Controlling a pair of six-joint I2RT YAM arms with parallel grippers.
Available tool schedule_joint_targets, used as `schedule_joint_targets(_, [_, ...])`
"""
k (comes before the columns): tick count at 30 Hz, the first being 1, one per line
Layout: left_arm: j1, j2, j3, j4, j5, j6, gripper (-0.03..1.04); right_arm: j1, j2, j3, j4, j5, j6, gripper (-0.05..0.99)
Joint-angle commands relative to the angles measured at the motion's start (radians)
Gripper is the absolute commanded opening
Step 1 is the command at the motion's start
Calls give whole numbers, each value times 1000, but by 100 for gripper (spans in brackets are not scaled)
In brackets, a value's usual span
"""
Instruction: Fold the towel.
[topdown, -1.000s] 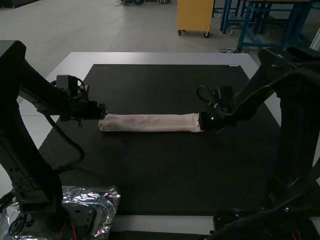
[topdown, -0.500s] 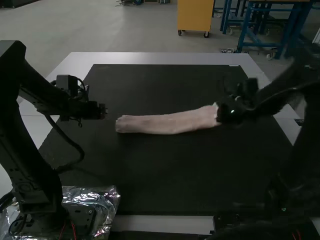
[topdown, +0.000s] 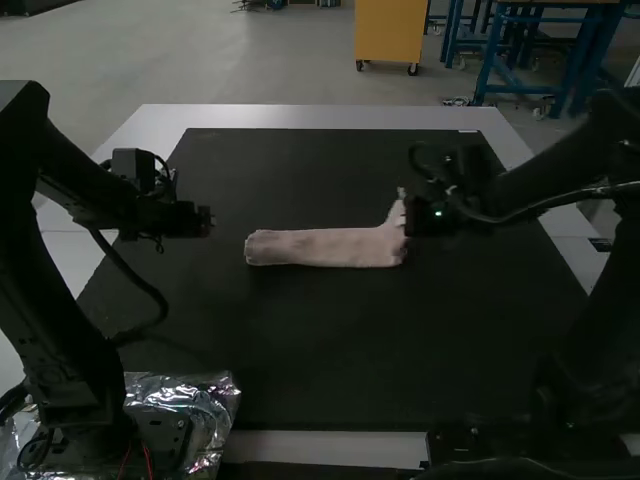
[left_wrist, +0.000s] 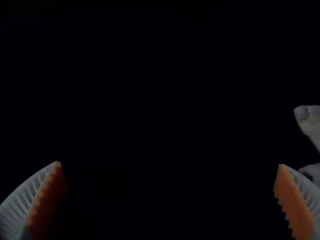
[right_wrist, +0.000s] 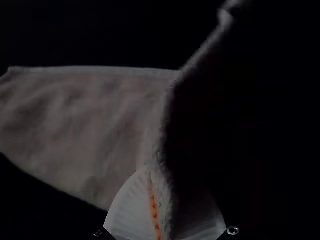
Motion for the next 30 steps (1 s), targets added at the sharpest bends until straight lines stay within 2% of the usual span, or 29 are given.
schedule_joint_targets(1, [-11, -50, 13, 3, -21, -2, 97, 60, 23, 43, 24, -8, 56, -2])
schedule_joint_targets(14, [-25, -107, -19, 16, -29, -5, 97, 297, 193, 218, 96, 12, 122, -2])
schedule_joint_targets(30, [-17, -107, -68, 36, -29, -5, 97, 427, 416, 461, 98, 26, 136, -2])
